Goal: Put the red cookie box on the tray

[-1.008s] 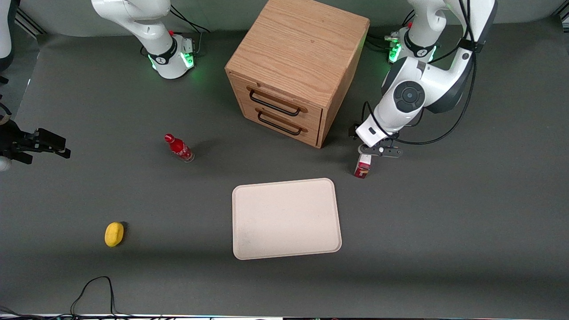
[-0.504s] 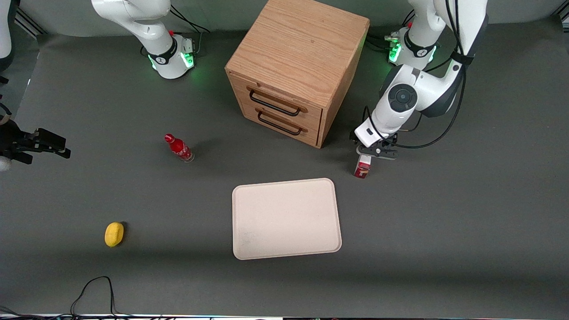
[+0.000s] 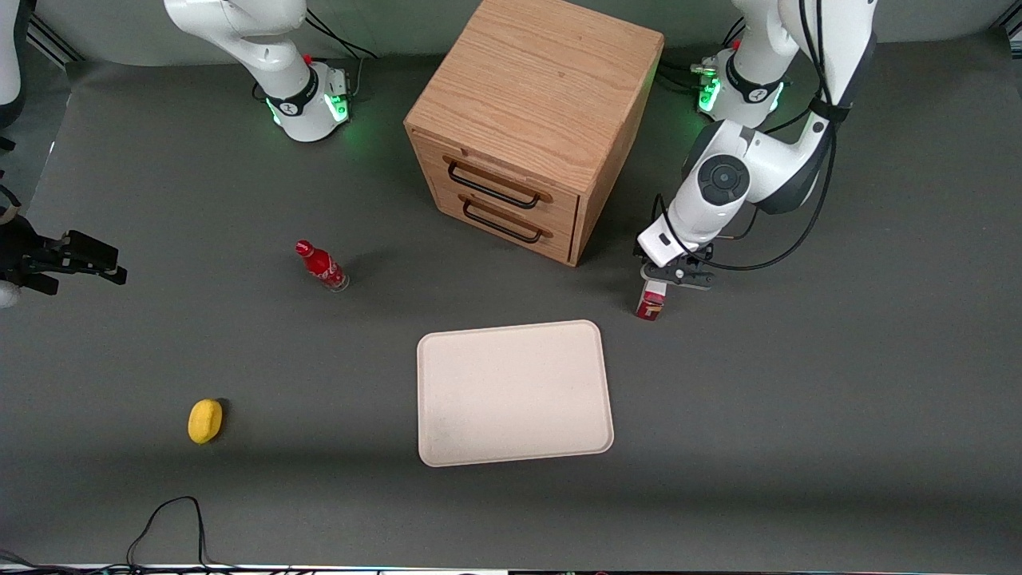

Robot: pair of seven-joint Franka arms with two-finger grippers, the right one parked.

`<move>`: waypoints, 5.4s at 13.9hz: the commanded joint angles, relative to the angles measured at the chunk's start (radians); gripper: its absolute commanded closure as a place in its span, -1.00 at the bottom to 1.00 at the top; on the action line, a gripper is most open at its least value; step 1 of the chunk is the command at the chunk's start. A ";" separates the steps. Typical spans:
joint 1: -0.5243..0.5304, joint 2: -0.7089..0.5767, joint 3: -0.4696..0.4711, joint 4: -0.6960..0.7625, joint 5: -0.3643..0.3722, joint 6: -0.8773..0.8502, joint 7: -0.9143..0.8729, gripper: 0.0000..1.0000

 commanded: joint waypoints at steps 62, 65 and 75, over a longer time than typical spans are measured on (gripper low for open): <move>-0.216 0.632 0.043 1.188 0.257 -0.476 -0.544 -1.00; -0.207 0.440 0.039 1.029 0.232 -0.541 -0.498 -1.00; -0.115 -0.281 0.360 0.441 -0.079 -0.739 0.086 -1.00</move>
